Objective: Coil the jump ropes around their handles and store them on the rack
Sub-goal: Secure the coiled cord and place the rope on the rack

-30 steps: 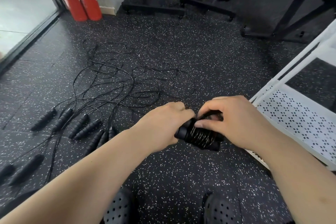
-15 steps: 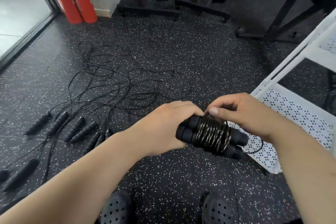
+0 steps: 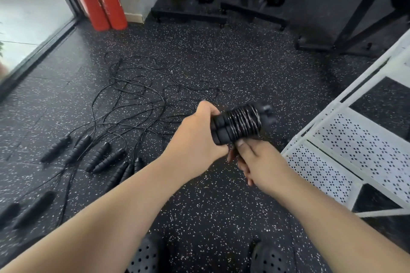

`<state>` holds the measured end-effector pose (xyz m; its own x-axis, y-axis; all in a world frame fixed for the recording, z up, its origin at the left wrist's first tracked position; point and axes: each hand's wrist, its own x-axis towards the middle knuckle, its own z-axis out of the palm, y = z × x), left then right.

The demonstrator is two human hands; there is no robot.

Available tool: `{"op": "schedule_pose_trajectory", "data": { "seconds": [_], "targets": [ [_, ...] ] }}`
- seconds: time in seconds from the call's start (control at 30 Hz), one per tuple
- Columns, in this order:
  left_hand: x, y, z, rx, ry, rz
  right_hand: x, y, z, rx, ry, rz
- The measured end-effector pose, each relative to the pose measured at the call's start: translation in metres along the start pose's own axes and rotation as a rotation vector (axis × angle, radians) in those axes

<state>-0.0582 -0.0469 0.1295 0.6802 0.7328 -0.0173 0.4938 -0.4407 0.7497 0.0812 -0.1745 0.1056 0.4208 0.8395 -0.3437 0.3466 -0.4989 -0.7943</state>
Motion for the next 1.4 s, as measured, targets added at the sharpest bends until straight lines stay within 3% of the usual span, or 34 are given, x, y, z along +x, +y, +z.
{"op": "schedule_pose_trajectory", "data": {
  "seconds": [0.1,0.27,0.37,0.47,0.57,0.73,0.93,1.27,1.4],
  "targets": [
    [0.01,-0.013,-0.008,0.057,0.079,-0.067,-0.015,-0.008,0.016,-0.265,-0.101,-0.104],
    [0.012,-0.025,-0.002,0.373,-0.023,0.003,-0.038,-0.033,0.012,-0.449,-0.13,-0.189],
    [0.009,-0.027,0.002,0.454,-0.123,0.037,-0.042,-0.044,-0.007,-0.753,-0.062,-0.257],
    [0.006,-0.023,0.003,0.498,-0.221,0.121,-0.035,-0.047,-0.026,-0.838,0.046,-0.328],
    [0.001,-0.015,0.004,0.526,-0.313,0.244,-0.02,-0.04,-0.047,-0.711,0.083,-0.337],
    [-0.01,-0.009,0.011,0.459,-0.452,0.39,-0.006,-0.031,-0.062,-0.522,-0.025,-0.289],
    [-0.011,-0.003,0.004,0.336,-0.406,0.448,0.0,-0.026,-0.073,-0.112,-0.163,-0.21],
    [-0.013,0.001,0.005,0.421,-0.415,0.539,0.001,-0.024,-0.079,-0.196,-0.199,-0.202],
    [-0.016,0.0,0.001,0.33,-0.412,0.477,0.001,-0.022,-0.078,-0.086,-0.208,-0.164]
  ]
}}
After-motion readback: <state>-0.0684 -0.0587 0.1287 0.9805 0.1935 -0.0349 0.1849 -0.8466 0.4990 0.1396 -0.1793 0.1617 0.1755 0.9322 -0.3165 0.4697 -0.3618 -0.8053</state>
